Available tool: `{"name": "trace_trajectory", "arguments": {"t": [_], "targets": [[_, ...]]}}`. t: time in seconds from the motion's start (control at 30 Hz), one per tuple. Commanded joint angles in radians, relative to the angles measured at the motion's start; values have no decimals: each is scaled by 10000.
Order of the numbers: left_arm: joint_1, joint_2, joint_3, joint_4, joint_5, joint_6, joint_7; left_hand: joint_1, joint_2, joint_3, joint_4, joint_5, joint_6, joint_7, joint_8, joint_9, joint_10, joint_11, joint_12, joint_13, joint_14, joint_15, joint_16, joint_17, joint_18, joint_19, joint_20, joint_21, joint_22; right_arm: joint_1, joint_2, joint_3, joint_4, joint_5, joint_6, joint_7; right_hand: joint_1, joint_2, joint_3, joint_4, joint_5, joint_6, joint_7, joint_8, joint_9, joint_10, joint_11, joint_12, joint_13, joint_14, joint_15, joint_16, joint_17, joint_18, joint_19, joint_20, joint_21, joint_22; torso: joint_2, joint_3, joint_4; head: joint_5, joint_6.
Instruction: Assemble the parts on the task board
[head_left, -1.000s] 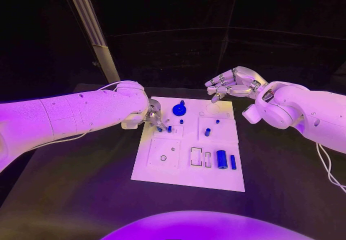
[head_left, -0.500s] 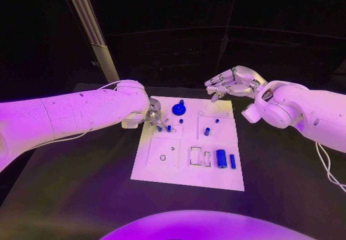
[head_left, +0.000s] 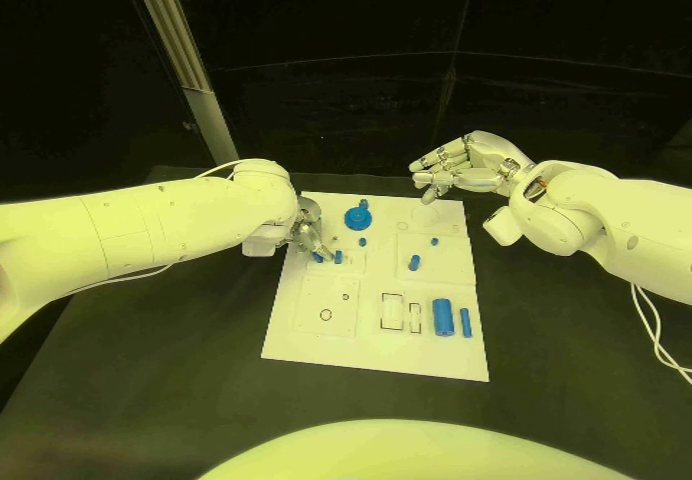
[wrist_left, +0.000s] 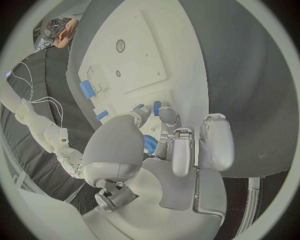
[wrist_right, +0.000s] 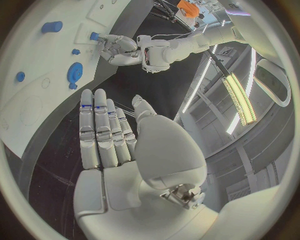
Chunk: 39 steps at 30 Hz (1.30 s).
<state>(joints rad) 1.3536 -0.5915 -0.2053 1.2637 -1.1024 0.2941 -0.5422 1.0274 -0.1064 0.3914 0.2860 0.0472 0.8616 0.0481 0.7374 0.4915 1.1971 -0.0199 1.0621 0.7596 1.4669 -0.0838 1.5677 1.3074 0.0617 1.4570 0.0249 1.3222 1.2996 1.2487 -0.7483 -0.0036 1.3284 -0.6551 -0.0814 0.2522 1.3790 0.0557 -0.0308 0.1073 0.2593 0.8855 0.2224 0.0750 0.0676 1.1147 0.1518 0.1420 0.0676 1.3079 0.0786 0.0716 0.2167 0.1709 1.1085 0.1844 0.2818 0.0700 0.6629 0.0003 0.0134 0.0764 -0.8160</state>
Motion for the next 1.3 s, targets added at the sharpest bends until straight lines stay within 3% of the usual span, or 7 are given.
{"name": "trace_trajectory", "arguments": {"t": [0.03, 0.77, 1.3], "targets": [[16, -2, 1, 3, -51, 131, -143, -9, 86, 86, 1, 5, 55, -5, -46, -16, 21, -31, 52, 15, 1039, -3, 31, 2634, 54, 63, -8, 53, 22, 17, 13, 5, -2, 47, 88, 53, -89, -21, 14, 49, 52, -50, 28, 45, 3, -68, -9, 52, -7, 0, 65, -50, -11, 122, 10, 58, -58, -17, -3, -6, 3, -2, -1], [17, 12, 2, -26, -51, -47, -187, -26, 183, 319, -16, 6, 272, -83, 64, 22, 157, -91, 167, 159, 1039, -45, 31, 2634, 32, 116, -35, 142, 131, 16, 22, 4, -12, 47, 79, 56, -89, -21, 14, 49, 52, -50, 28, 45, 3, -68, -9, 52, -7, 0, 65, -50, -11, 122, 10, 58, -58, -17, -1, 3, 4, -19, -14], [16, 60, 2, -48, 0, -158, -184, -425, 35, 341, 51, 5, 340, -121, 128, 66, 213, -128, 179, 162, 1039, -80, 31, 2634, 26, 134, -71, 160, 165, 15, 26, 4, -13, 47, 76, 50, -89, -21, 14, 49, 52, -50, 28, 45, 3, -68, -9, 52, -7, 0, 65, -50, -11, 122, 10, 58, -58, -17, -1, 4, 1, -28, 2]]}}
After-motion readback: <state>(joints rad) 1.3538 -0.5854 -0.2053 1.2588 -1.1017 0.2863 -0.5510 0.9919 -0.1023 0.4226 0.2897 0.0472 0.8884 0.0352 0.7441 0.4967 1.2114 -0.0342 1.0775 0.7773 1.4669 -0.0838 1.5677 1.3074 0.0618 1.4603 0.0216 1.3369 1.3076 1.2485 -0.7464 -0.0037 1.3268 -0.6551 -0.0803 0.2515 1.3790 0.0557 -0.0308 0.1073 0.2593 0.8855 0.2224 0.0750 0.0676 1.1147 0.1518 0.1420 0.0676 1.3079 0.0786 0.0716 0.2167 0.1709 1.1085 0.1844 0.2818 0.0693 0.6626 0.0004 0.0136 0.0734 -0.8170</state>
